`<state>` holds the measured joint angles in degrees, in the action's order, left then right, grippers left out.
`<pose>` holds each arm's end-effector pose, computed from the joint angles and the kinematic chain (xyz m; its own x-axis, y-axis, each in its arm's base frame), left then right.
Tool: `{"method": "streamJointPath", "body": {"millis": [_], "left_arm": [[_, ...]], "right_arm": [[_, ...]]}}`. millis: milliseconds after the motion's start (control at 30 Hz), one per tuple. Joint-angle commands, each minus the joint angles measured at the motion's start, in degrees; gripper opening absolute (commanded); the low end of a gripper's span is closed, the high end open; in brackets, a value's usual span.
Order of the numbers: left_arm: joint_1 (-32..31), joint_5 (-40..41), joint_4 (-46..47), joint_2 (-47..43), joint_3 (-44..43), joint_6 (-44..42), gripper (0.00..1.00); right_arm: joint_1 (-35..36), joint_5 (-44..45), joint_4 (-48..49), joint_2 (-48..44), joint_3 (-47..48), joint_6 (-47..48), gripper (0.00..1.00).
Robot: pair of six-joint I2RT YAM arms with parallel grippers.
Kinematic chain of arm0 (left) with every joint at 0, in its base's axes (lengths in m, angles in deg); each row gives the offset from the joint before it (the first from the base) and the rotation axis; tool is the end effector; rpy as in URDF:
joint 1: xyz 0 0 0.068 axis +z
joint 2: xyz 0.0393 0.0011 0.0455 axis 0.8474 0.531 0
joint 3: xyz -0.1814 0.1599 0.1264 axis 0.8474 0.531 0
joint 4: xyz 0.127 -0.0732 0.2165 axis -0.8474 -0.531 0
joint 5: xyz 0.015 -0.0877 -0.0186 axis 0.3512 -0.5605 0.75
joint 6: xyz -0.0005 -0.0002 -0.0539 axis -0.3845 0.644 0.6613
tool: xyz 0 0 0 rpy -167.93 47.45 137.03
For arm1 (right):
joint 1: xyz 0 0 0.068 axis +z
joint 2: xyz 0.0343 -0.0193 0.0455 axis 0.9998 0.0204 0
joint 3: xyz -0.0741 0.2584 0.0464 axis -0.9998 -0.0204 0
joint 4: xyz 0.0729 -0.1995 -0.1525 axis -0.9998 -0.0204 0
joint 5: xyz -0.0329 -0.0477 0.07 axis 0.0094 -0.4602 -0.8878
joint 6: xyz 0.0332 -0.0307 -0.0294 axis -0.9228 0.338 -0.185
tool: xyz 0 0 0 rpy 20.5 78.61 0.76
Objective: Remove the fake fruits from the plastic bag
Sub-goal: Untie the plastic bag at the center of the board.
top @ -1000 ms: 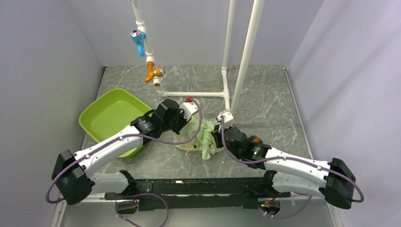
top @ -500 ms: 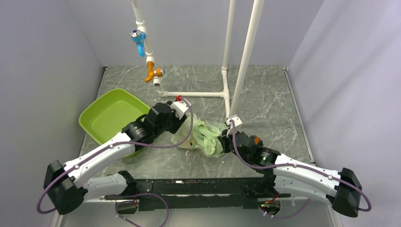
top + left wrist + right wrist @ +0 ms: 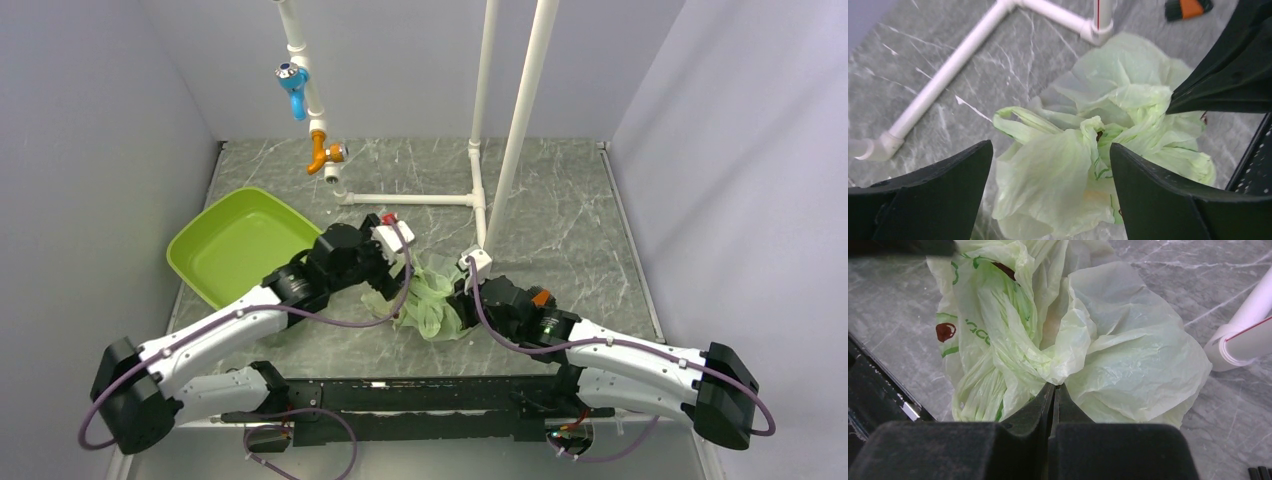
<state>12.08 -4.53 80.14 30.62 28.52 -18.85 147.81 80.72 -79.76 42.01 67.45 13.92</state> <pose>0.1645 -0.1743 0.3021 -0.1213 0.3435 -0.9313 0.8043 0.5839 0.1106 0.1115 0.1682 0.2214 -0.4162 -0.1894 -0.8893 -0.6271 0.7680 0.1299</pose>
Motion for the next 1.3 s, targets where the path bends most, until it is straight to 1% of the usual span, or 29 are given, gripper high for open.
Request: {"method": "streamJointPath", "body": {"millis": [0,167,267,333,367,467,500,600,667,900,967,1000,1033,1133,1167,1267], "left_arm": [[-2.5,3.3,-0.3,6.2,-3.6,-2.8,0.9],[-4.6,5.3,-5.6,12.2,-7.3,-4.0,0.84],[-5.0,5.3,-6.2,12.8,-7.6,-4.4,0.76],[-5.0,8.4,-6.5,12.3,-7.7,-4.3,0.72],[-5.0,8.8,-6.5,11.9,-7.7,-4.3,0.71],[-5.0,8.4,-5.7,10.0,-6.8,-4.7,0.75],[-5.1,8.4,-5.4,9.6,-6.5,-4.8,0.74],[-5.1,10.6,-5.1,9.3,-6.4,-5.0,0.62],[-5.1,11.3,-5.7,9.6,-6.4,-5.6,0.58],[-5.1,7.7,-8.5,11.9,-8.3,-5.7,0.6],[-5.1,7.6,-9.6,12.9,-9.2,-5.7,0.57],[-5.1,7.8,-10.1,13.2,-9.6,-5.8,0.51],[-5.1,8.3,-10.6,13.4,-9.9,-5.9,0.42],[-5.1,11.1,-11.5,12.5,-10.3,-6.4,0.09],[-5.1,12.3,-11.1,11.5,-9.8,-6.5,0.01],[-5.0,15.2,-8.0,7.3,-6.9,-6.4,0.0]], "right_arm": [[0.2,-1.7,4.1,-0.5,1.7,0.6,0.0],[0.2,-1.8,3.6,-0.8,1.5,0.2,0.0],[0.1,-1.9,3.4,-1.3,1.6,0.0,0.0],[0.2,-1.9,3.3,-1.4,1.4,0.0,0.0],[0.2,-1.9,3.3,-1.4,1.3,-0.2,0.0],[0.1,-2.2,3.1,-1.1,1.1,-0.4,0.0],[0.2,-2.3,3.0,-1.2,1.1,-0.5,0.0],[0.1,-2.3,2.8,-1.5,1.2,-0.5,0.0],[0.2,-2.1,2.5,-1.8,1.3,-0.7,0.0],[0.1,-1.9,2.3,-2.1,1.9,-0.5,0.0],[0.2,-1.9,2.2,-1.9,2.0,-0.8,0.0],[0.1,-1.7,2.1,-1.9,2.0,-0.9,0.0],[0.2,-1.5,1.9,-1.9,1.9,-1.0,0.0],[0.2,0.3,1.7,-2.9,1.0,-1.8,0.0],[0.1,1.4,0.9,-3.5,0.6,-2.3,0.0],[0.2,6.3,-2.0,-6.4,-1.0,-5.4,0.0]]}}
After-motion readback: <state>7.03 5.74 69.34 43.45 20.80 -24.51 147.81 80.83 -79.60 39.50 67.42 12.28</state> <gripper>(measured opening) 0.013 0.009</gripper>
